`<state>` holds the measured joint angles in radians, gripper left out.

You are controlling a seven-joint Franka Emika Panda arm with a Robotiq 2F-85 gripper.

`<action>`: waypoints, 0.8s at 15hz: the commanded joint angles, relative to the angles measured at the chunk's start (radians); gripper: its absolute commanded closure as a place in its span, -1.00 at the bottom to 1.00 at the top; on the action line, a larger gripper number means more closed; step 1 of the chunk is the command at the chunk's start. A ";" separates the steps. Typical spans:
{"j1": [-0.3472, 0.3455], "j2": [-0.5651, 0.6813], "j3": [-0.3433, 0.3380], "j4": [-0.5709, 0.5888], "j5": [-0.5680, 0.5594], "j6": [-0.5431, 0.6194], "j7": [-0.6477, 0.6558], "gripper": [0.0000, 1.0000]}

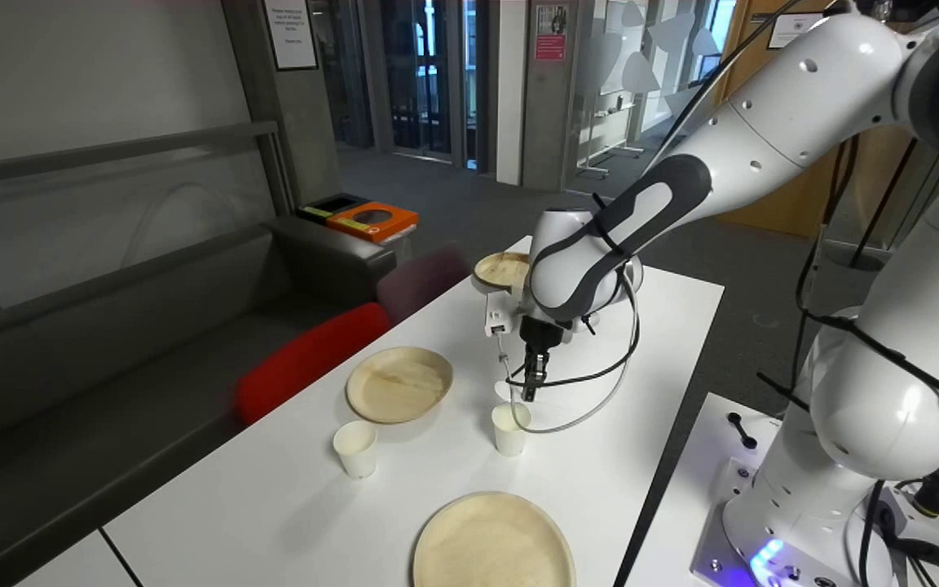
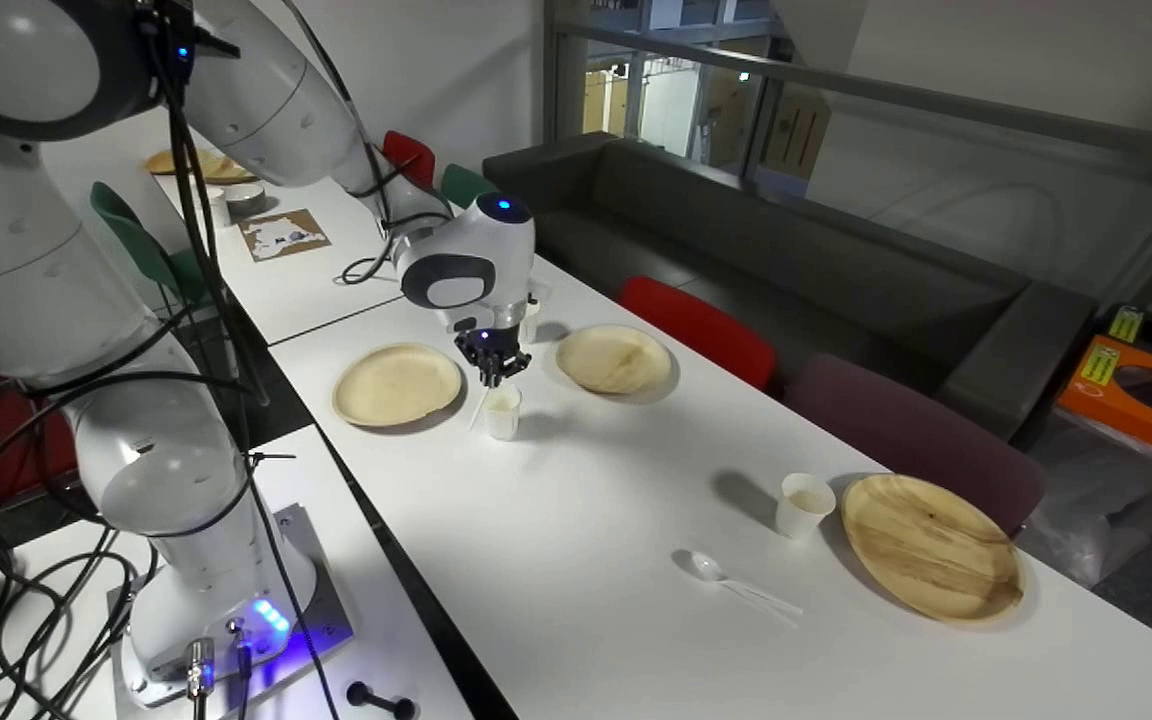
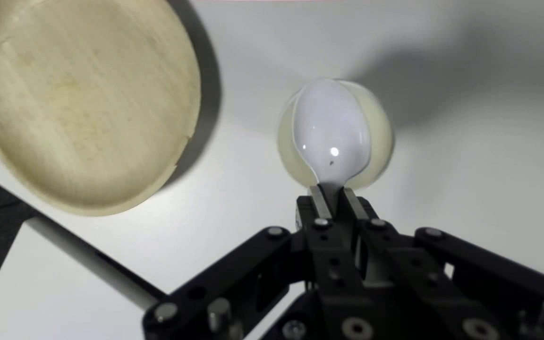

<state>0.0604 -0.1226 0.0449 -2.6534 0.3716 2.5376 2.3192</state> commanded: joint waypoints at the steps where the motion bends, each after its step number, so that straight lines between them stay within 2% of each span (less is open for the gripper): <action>1: -0.018 -0.161 -0.006 -0.035 -0.006 -0.159 -0.027 0.95; 6: -0.055 -0.256 0.005 -0.021 -0.043 -0.261 0.009 0.95; 9: -0.040 -0.221 0.054 -0.026 -0.029 -0.204 0.083 0.95; 12: 0.005 -0.154 0.097 -0.022 0.044 -0.167 0.151 0.95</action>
<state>0.0326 -0.3159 0.1049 -2.6651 0.3611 2.3266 2.4099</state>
